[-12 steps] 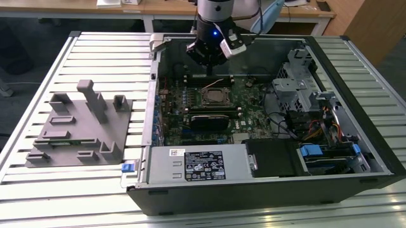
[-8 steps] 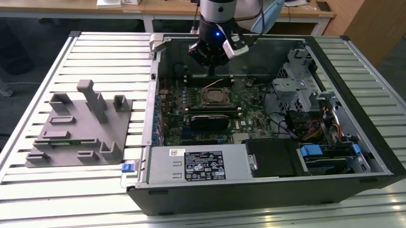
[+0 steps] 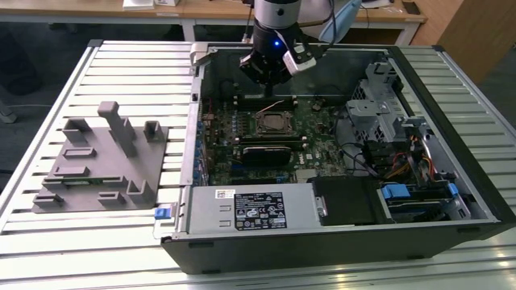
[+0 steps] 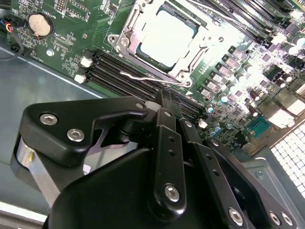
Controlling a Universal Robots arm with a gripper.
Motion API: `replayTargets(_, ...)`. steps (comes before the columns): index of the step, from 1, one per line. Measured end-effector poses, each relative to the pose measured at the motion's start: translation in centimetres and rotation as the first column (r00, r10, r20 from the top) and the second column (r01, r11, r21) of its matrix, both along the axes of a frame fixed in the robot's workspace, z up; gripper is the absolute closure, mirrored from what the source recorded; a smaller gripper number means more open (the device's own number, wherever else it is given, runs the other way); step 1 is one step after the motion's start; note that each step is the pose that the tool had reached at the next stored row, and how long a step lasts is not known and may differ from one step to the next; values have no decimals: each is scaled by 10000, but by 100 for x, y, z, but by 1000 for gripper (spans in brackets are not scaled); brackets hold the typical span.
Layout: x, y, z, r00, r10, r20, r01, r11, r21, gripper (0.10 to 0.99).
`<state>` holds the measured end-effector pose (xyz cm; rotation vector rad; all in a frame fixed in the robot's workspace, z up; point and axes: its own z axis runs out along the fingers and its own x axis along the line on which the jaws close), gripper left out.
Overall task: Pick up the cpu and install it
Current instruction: 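Install the first cpu locking lever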
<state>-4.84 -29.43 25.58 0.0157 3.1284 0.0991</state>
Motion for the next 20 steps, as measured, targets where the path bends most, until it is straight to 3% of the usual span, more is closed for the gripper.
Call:
replayTargets(6, 1, 0, 0, 10000, 0, 0, 0, 10000, 0, 973)
replayTargets(9, 2, 0, 0, 10000, 0, 0, 0, 10000, 0, 851)
replayTargets(14, 2, 0, 0, 10000, 0, 0, 0, 10000, 0, 839)
replayTargets(15, 2, 0, 0, 10000, 0, 0, 0, 10000, 0, 776)
replayTargets(20, 3, 0, 0, 10000, 0, 0, 0, 10000, 0, 792)
